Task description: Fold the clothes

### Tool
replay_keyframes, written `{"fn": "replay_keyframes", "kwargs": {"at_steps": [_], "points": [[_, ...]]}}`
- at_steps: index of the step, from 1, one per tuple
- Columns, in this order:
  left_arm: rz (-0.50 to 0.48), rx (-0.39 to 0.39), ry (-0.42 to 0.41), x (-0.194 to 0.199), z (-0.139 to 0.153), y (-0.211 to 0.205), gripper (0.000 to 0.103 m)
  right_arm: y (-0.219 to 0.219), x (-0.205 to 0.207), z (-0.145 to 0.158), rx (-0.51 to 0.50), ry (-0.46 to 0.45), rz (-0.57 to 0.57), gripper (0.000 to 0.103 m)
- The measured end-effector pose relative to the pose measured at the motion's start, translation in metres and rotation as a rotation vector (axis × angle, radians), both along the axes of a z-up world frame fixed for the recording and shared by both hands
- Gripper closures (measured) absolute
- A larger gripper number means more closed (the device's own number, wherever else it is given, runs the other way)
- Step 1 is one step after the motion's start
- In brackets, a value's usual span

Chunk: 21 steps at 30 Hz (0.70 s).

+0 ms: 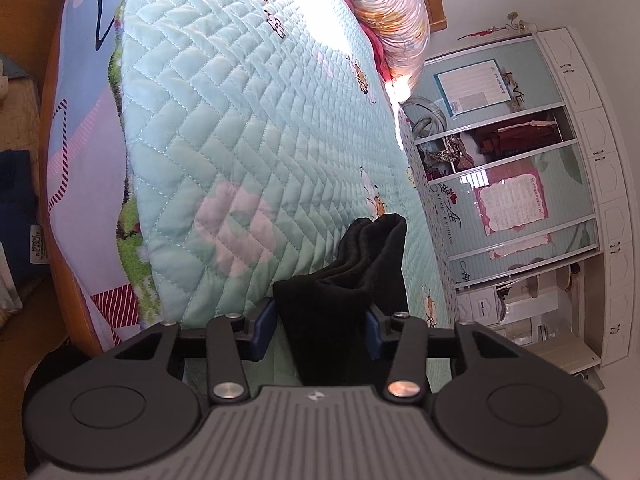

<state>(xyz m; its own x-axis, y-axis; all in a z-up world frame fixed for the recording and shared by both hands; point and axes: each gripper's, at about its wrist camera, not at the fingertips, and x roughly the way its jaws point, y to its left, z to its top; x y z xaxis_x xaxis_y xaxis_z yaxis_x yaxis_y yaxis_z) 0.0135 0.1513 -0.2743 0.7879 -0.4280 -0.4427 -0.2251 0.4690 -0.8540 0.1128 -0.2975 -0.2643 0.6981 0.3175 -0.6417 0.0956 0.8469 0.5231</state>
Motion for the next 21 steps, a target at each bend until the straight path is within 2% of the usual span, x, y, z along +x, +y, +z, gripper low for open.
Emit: {"fn": "replay_keyframes", "kwargs": {"at_steps": [3, 6, 11, 16, 21], "points": [[-0.007, 0.025, 0.003, 0.000, 0.003, -0.002, 0.057, -0.010, 0.020, -0.004, -0.042, 0.026, -0.081, 0.084], [-0.011, 0.027, 0.006, 0.001, 0.003, -0.001, 0.057, -0.014, 0.029, -0.009, -0.004, 0.008, -0.080, 0.084], [-0.009, 0.021, 0.011, -0.001, 0.003, 0.000, 0.056, -0.009, 0.037, -0.019, -0.018, 0.048, -0.082, 0.087], [-0.012, 0.021, 0.015, 0.000, 0.002, 0.000, 0.056, -0.012, 0.031, -0.032, 0.021, 0.092, -0.093, 0.092], [-0.009, 0.032, 0.016, -0.001, 0.004, -0.003, 0.056, -0.006, 0.003, -0.036, 0.043, 0.106, -0.060, 0.093]]}}
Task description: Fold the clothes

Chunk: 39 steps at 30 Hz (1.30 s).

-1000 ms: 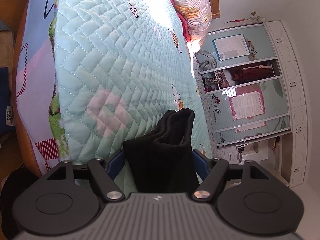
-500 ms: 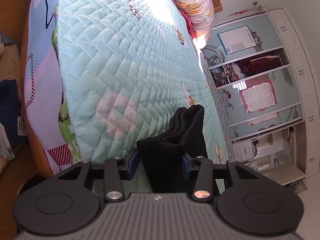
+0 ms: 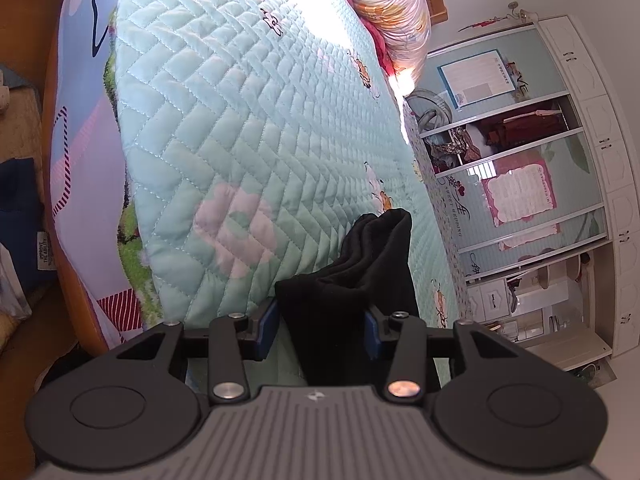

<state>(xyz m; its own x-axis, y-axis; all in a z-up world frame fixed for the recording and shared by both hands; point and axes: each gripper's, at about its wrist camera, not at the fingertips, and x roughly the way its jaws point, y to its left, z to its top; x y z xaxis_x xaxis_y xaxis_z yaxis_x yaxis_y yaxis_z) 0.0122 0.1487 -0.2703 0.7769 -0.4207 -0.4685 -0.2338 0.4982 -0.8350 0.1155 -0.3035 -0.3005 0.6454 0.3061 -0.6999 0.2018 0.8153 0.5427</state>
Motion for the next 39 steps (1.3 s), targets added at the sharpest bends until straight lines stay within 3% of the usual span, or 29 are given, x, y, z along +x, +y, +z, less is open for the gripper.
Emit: {"fn": "replay_keyframes", "kwargs": {"at_steps": [14, 25, 31, 34, 39], "points": [[0.024, 0.007, 0.035, 0.001, 0.005, -0.004, 0.057, 0.034, -0.109, 0.012, 0.032, 0.027, 0.142, 0.093], [0.032, 0.054, 0.047, 0.003, 0.012, -0.012, 0.057, 0.026, -0.107, 0.000, 0.065, 0.019, 0.133, 0.095], [0.038, 0.110, 0.046, 0.002, 0.020, -0.019, 0.067, 0.020, -0.107, -0.007, 0.156, 0.005, 0.106, 0.094], [0.019, 0.171, -0.007, 0.002, 0.039, -0.028, 0.070, 0.009, -0.113, -0.006, 0.243, -0.044, 0.066, 0.088], [-0.091, 0.259, -0.217, 0.005, 0.098, -0.061, 0.077, -0.019, -0.130, 0.003, 0.270, -0.106, -0.006, 0.082]]}}
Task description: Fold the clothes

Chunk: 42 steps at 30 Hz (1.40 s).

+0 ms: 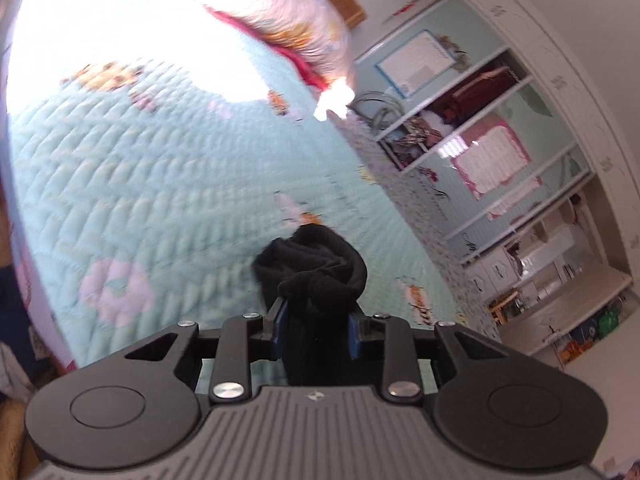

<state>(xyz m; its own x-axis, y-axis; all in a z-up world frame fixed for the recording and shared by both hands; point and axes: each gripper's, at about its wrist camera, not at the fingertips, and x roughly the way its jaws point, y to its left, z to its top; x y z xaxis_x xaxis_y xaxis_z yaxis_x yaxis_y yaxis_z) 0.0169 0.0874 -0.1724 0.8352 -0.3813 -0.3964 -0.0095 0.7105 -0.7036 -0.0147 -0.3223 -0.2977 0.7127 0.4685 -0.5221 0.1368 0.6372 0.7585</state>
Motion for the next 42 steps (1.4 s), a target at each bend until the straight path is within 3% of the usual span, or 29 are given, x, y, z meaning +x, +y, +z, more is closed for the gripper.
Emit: {"fn": "replay_keyframes", "kwargs": {"at_steps": [6, 11, 13, 15, 16, 19, 22, 25, 28, 32, 37, 39, 42], "points": [[-0.268, 0.111, -0.207, -0.001, 0.070, -0.089, 0.091, -0.042, -0.032, -0.011, 0.072, -0.008, -0.111, 0.081], [-0.576, 0.204, -0.366, -0.017, 0.101, -0.206, 0.091, -0.082, -0.068, -0.018, 0.135, -0.055, -0.208, 0.081], [-0.709, 0.242, -0.356, -0.023, 0.089, -0.253, 0.091, -0.098, -0.084, -0.020, 0.138, -0.071, -0.248, 0.081], [-0.764, 0.212, -0.267, -0.029, 0.067, -0.278, 0.091, -0.109, -0.095, -0.022, 0.131, -0.076, -0.255, 0.081], [-0.760, 0.181, -0.239, -0.030, 0.057, -0.280, 0.091, -0.113, -0.100, -0.023, 0.129, -0.082, -0.249, 0.081], [-0.618, 0.117, -0.136, -0.014, 0.029, -0.256, 0.091, -0.111, -0.098, -0.024, 0.137, -0.099, -0.202, 0.072], [-0.466, 0.153, -0.082, 0.003, 0.014, -0.218, 0.090, -0.107, -0.082, -0.026, 0.159, -0.093, -0.154, 0.069], [-0.350, 0.130, -0.045, 0.015, 0.006, -0.172, 0.090, -0.096, -0.059, -0.020, 0.159, -0.081, -0.114, 0.067], [-0.269, 0.088, -0.052, 0.017, 0.005, -0.139, 0.090, -0.080, -0.038, -0.014, 0.154, -0.066, -0.067, 0.055], [-0.179, 0.008, -0.086, 0.017, 0.003, -0.107, 0.090, -0.056, -0.016, -0.006, 0.095, -0.030, -0.024, 0.055], [-0.127, -0.113, -0.148, 0.009, 0.025, -0.085, 0.094, -0.044, -0.001, -0.002, 0.084, 0.004, -0.020, 0.055], [-0.138, -0.125, -0.189, 0.010, 0.039, -0.087, 0.094, -0.043, 0.003, -0.002, 0.093, 0.011, -0.027, 0.055], [-0.112, -0.088, -0.158, 0.014, 0.045, -0.085, 0.094, -0.044, 0.007, 0.001, 0.097, 0.017, -0.024, 0.054]]}}
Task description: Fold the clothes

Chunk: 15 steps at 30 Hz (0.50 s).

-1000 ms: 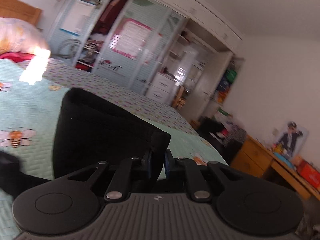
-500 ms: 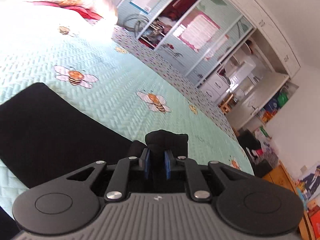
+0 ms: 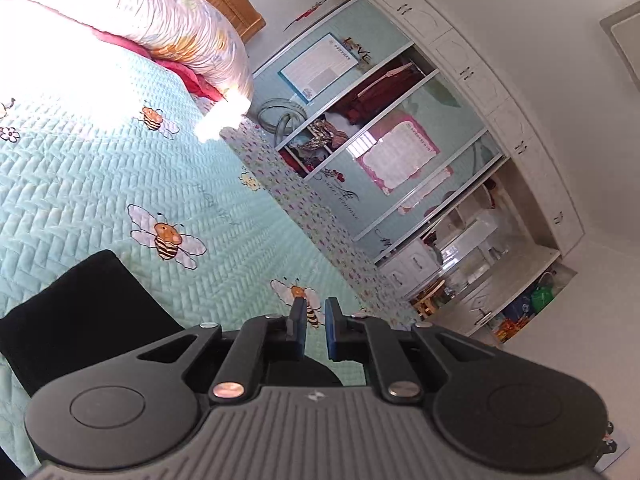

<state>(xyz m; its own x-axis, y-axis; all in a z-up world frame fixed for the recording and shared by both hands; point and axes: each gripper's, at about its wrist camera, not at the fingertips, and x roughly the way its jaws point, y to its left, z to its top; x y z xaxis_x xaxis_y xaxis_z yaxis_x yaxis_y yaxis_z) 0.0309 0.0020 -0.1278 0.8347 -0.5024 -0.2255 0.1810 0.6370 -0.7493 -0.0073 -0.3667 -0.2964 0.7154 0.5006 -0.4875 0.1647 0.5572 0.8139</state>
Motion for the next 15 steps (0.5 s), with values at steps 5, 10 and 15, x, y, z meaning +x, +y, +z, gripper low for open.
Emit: {"fn": "replay_keyframes", "kwargs": {"at_steps": [5, 10, 15], "points": [[0.047, -0.026, 0.193, 0.017, -0.039, 0.034, 0.060, -0.006, 0.011, 0.008, 0.013, -0.006, 0.057, 0.048], [-0.040, -0.111, 0.364, 0.041, -0.082, 0.057, 0.052, 0.003, 0.022, 0.005, -0.008, 0.007, 0.103, 0.048], [-0.114, -0.149, 0.468, 0.061, -0.109, 0.054, 0.048, 0.004, 0.020, 0.005, -0.006, 0.024, 0.103, 0.048]]}}
